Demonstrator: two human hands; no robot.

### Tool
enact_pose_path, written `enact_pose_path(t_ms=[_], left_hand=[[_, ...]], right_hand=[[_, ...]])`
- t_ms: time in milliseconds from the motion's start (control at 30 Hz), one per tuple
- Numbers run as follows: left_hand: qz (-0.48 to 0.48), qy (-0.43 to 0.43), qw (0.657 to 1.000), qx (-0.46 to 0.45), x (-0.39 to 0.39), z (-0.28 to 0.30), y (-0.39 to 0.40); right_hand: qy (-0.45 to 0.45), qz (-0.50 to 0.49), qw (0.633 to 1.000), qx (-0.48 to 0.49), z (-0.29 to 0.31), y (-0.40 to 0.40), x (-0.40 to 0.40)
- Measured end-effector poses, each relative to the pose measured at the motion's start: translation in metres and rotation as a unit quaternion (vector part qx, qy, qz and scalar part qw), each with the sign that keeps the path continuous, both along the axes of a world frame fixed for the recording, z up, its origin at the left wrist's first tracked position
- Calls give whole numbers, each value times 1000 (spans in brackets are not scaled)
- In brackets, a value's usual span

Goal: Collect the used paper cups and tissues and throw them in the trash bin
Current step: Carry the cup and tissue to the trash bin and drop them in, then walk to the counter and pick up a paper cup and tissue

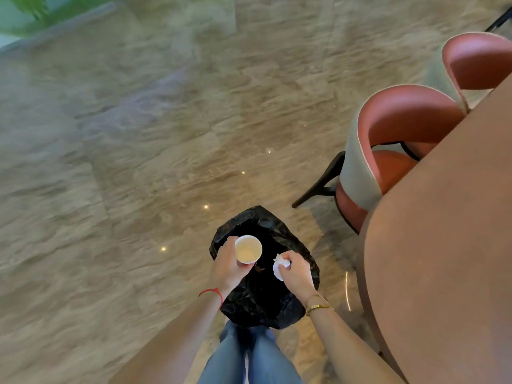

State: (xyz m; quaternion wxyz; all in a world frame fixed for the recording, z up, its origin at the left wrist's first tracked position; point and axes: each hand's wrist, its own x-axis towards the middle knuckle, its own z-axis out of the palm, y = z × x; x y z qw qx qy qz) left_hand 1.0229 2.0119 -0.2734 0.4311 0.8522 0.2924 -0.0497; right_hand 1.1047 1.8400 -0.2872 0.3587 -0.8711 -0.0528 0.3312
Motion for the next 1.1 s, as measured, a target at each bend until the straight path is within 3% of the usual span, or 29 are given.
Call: enact_pose_path(t_ms=[167,333,767,1100], left_hand=[[-7,80,997,-16,21,-44,7],[-53,117,992,5,23,-46,18],[-118,26,984,135,-36,118,54],[-113,-46,973,195,-104,193,40]], right_hand=[[70,14,997,-26,-37,4,23],[74,28,996,-41,-37,1,31],[-207,125,970,-3,121,-18,17],[-285,98,953,22,187,-62,-46]])
